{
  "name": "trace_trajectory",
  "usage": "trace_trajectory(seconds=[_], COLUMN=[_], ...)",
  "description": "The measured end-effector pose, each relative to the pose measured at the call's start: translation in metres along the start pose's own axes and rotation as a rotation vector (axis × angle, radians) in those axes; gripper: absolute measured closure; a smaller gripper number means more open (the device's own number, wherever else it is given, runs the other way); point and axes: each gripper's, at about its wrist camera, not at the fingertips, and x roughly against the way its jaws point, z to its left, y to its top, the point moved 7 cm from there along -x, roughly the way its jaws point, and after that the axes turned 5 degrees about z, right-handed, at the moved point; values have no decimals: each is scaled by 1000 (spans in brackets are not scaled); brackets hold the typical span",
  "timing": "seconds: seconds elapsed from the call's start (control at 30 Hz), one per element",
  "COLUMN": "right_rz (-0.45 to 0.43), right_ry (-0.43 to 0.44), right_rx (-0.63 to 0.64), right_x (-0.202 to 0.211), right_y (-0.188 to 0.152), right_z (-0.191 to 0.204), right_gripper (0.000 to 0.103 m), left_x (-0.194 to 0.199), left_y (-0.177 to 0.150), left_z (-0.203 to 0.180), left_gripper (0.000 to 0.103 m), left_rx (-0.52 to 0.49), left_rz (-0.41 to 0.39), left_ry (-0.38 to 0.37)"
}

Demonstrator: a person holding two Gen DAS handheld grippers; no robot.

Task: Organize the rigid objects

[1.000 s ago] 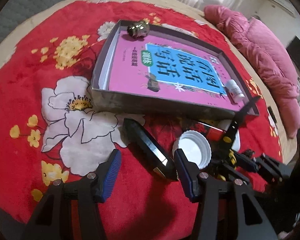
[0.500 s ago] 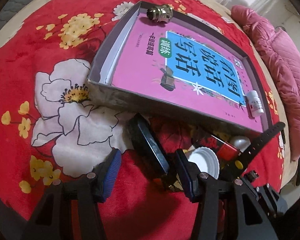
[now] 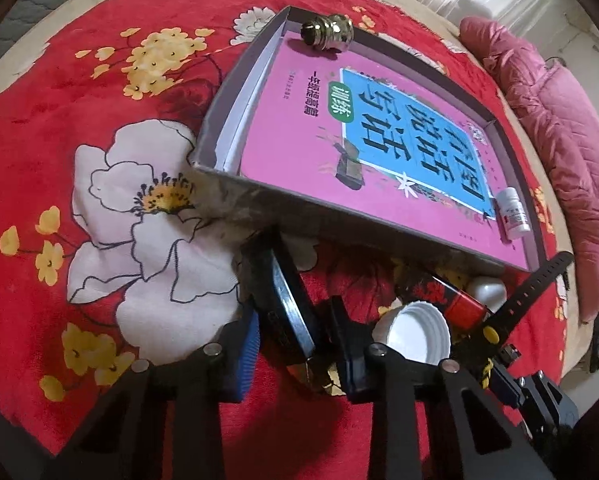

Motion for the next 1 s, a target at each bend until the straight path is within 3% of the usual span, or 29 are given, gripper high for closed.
trace_trajectory(seconds=[0.17, 0.37, 1.0], right_rz=[-12, -16, 15], right_ry=[-2, -9, -37], right_rx=[-9, -12, 11], right_x=[4, 7, -4], right_y=[0, 0, -5], right_z=[-1, -2, 0], right_gripper=[78, 79, 79], left_x=[9, 17, 2], left_y=[-10, -22, -20], left_z=[-1, -9, -6], left_gripper=[78, 81, 80], left_rx=[-76, -158, -143], left_rz=[-41, -68, -54], left_ry=[-39, -16, -31])
